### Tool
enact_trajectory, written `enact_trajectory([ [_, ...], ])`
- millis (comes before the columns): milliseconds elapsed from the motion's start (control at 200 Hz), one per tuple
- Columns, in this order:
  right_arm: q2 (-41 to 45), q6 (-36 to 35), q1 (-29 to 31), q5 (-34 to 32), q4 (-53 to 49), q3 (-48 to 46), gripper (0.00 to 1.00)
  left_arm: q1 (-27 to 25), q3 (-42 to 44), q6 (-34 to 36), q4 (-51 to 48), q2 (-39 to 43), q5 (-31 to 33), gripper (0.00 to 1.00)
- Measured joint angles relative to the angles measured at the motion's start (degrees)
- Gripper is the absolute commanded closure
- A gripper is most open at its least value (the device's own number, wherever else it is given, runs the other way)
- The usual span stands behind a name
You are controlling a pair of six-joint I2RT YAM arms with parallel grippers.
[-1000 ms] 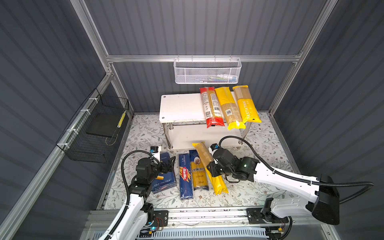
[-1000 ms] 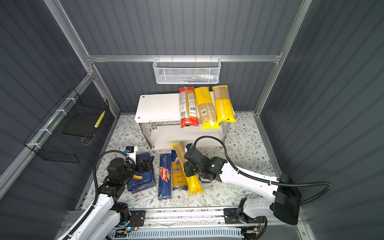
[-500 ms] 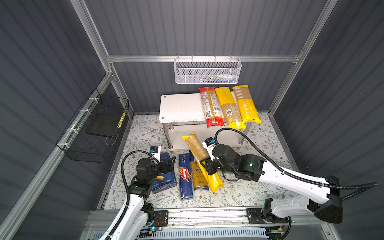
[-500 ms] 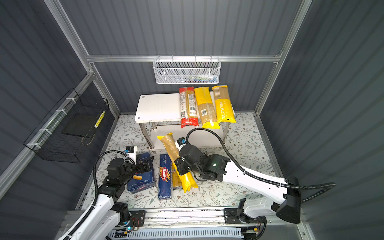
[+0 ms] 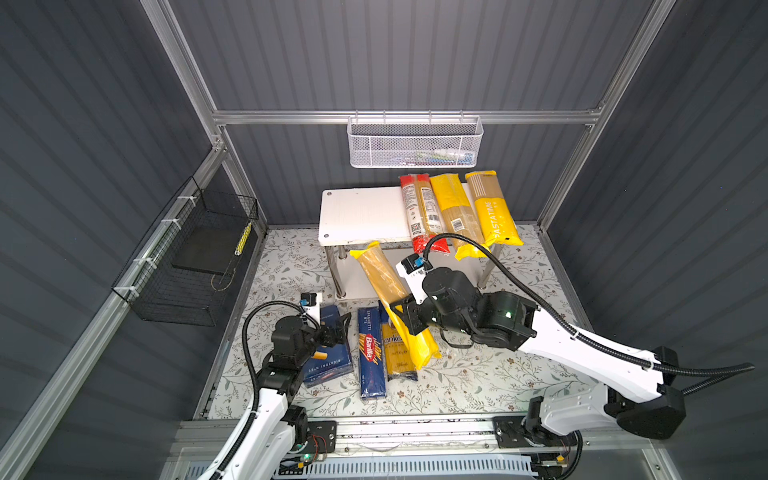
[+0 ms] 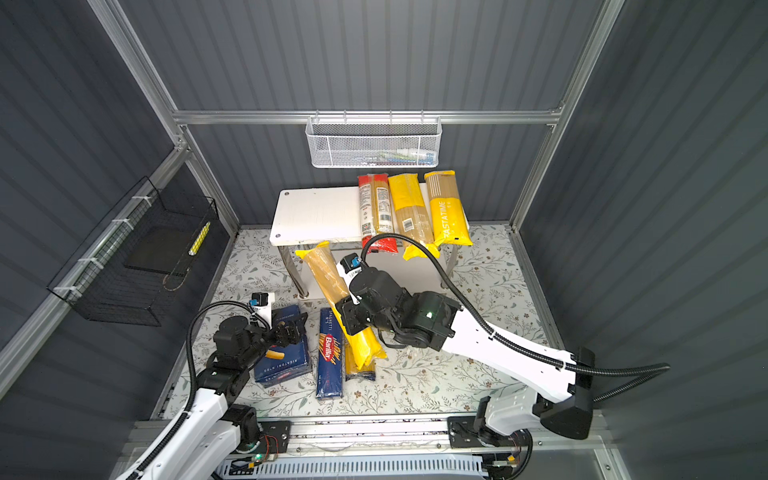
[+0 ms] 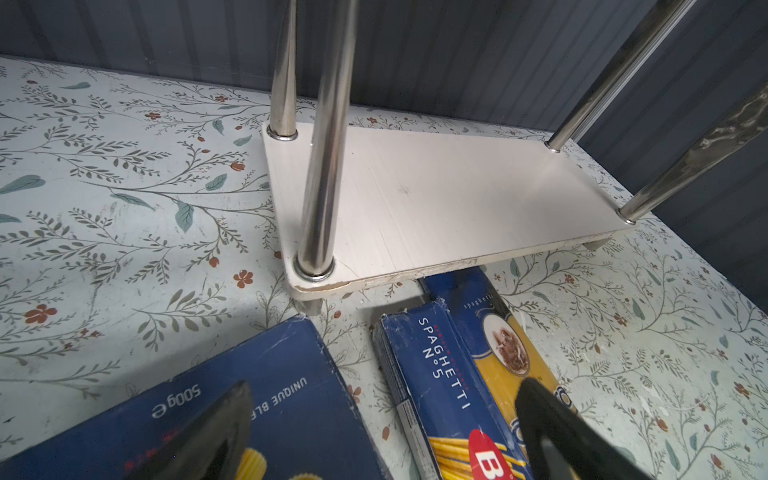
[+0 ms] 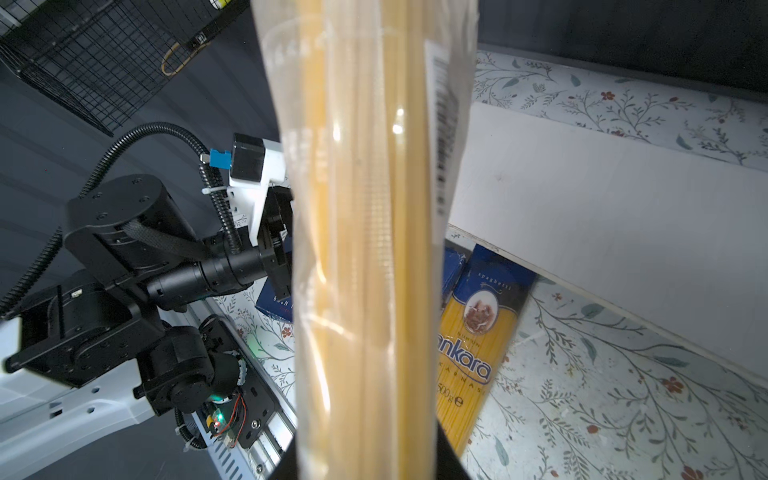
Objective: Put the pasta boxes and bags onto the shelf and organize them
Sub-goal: 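Lift the clear-and-yellow bag upright with the right gripper, then carry the clear-and-yellow bag toward the top shelf beside the red-and-yellow bag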
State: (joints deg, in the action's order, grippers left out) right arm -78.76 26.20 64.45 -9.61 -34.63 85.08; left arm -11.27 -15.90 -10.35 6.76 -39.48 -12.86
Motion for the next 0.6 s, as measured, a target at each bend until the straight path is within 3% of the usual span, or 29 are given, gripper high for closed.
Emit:
enact_trajectory([
  [335,-5.35,-2.75,-0.57,-4.83,-1.77,10.93,1.0,0.0,0.02,0.0,-0.13,0.17,0.0,0.0],
  [600,-11.15,-4.96,-4.15,-4.94,-3.04,20.57,1.0,0.0,0.02,0.0,-0.13,0.11,0.0,0.0],
])
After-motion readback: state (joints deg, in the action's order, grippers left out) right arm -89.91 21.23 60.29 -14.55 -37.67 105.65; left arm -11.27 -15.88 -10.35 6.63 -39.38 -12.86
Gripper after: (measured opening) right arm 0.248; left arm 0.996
